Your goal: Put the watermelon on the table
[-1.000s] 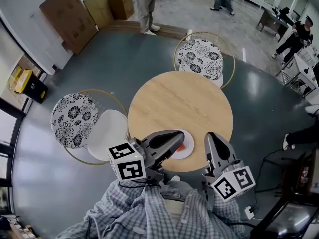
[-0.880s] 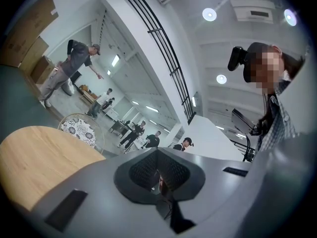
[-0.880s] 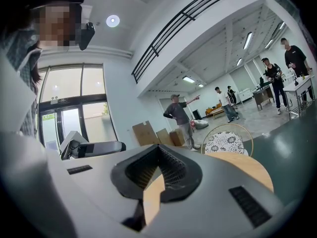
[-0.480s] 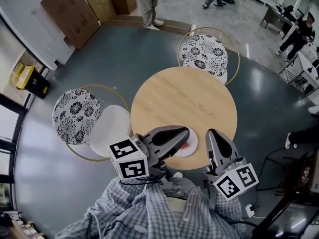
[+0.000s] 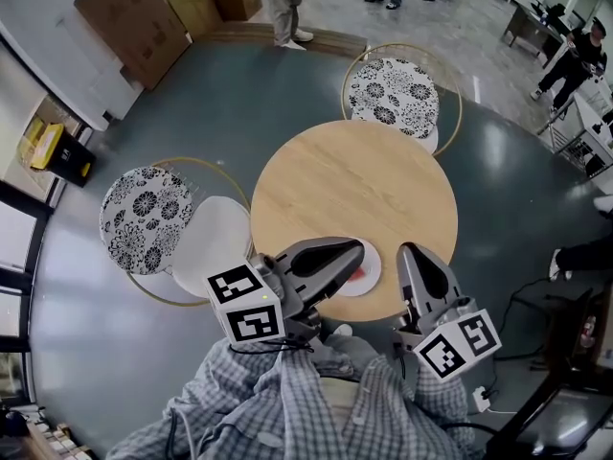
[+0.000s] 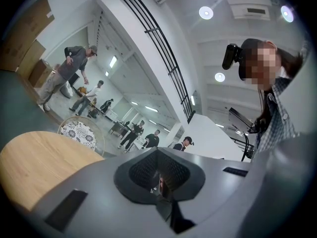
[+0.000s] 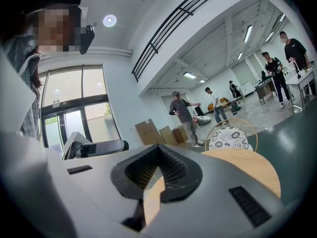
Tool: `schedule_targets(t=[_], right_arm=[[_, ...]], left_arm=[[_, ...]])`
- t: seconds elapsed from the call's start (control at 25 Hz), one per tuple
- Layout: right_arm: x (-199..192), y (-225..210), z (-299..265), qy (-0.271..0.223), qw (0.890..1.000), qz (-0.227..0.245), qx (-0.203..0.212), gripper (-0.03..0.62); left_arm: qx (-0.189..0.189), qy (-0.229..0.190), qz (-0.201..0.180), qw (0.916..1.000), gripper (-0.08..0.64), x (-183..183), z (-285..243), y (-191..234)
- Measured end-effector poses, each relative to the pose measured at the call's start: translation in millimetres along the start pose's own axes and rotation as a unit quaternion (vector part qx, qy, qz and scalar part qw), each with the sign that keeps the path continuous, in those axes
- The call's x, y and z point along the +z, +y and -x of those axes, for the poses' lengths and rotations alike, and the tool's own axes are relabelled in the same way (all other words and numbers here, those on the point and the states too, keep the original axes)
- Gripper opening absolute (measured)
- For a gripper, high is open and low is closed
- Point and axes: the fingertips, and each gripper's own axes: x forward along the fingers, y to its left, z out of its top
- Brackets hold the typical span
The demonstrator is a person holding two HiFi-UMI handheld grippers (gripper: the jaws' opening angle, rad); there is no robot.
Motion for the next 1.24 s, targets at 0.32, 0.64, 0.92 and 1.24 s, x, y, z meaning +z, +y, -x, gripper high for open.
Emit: schedule_targets(t=[0.32,0.64,0.92,1.24], right_arm=[[0.0,-0.2,1.2,0.001,1.000,-0.005,0.000,0.008],[-3.5,-0.6,1.4,0.008,1.000,-0.010,0.006,0.008],[-6.2,4.6,2.4,0.012,1.000,-0.007,0.009,0.008],[-9.0,4.9,2.4,0.015,1.000,-0.007,0.013,0.008]], left_arm=[[0.003,0.000,0.001,1.0000,0.006,0.5,0.7,1.8],[0.004,0.001,0.005,1.0000,0.006,-2.0,-0.6,1.4],[0.001,0.002,0.011,0.9999,0.006,-4.8,2.1,-0.9],[0.000,0.002,0.010,0.9999,0.006,-7.6,2.3,-2.3]])
